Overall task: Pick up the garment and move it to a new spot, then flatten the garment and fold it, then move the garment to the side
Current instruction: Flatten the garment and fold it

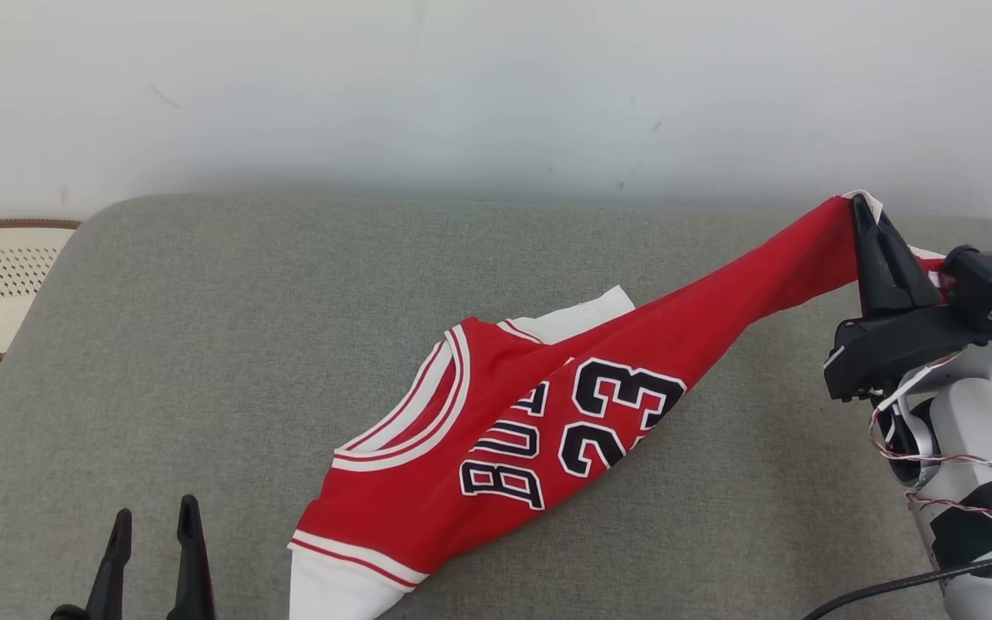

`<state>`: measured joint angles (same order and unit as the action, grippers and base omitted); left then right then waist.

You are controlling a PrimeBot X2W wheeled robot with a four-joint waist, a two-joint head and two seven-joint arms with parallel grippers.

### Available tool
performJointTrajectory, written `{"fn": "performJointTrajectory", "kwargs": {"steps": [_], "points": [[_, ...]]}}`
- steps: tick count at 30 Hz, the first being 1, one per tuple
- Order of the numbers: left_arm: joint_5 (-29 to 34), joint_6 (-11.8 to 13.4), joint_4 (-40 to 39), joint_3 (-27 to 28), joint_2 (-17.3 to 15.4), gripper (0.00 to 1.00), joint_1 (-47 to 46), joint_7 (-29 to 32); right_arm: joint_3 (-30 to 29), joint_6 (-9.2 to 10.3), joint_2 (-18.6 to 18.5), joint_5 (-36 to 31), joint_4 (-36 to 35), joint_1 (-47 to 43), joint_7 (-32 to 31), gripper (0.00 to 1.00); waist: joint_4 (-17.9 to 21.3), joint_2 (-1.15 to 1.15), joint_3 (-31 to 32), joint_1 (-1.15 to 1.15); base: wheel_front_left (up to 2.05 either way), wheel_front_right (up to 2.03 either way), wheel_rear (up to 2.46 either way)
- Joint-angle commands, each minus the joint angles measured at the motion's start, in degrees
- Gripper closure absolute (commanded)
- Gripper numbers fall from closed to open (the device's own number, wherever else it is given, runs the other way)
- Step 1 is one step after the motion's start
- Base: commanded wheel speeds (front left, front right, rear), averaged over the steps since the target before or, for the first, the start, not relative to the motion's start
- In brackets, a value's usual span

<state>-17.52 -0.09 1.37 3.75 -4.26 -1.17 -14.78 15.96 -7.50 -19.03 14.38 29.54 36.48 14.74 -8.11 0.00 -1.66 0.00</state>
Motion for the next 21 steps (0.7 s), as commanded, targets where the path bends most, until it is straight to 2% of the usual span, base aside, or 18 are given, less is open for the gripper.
{"fn": "performJointTrajectory", "kwargs": {"steps": [1,14,21], "points": [[0.7,-0.2,0.2,0.4,0.1,0.0,0.8,-0.4,-0.1,0.02,-0.5,0.0,-0.6,-0.1,-0.1,1.0,-0.1,0.0,0.0,0.0,0.0,0.0,0.0],[1.3,-1.2,0.4,1.0,0.8,0.0,-0.4,-0.4,0.8,0.02,-0.3,-0.9,-2.6,0.9,-2.5,1.0,-1.1,0.0,-1.4,0.0,0.0,0.0,0.0],[1.4,-1.8,0.8,0.2,1.1,0.0,-1.5,-0.3,3.9,0.02,2.0,-0.2,0.4,4.6,-3.3,1.0,-3.1,0.0,-2.5,0.0,0.0,0.0,0.0]]}}
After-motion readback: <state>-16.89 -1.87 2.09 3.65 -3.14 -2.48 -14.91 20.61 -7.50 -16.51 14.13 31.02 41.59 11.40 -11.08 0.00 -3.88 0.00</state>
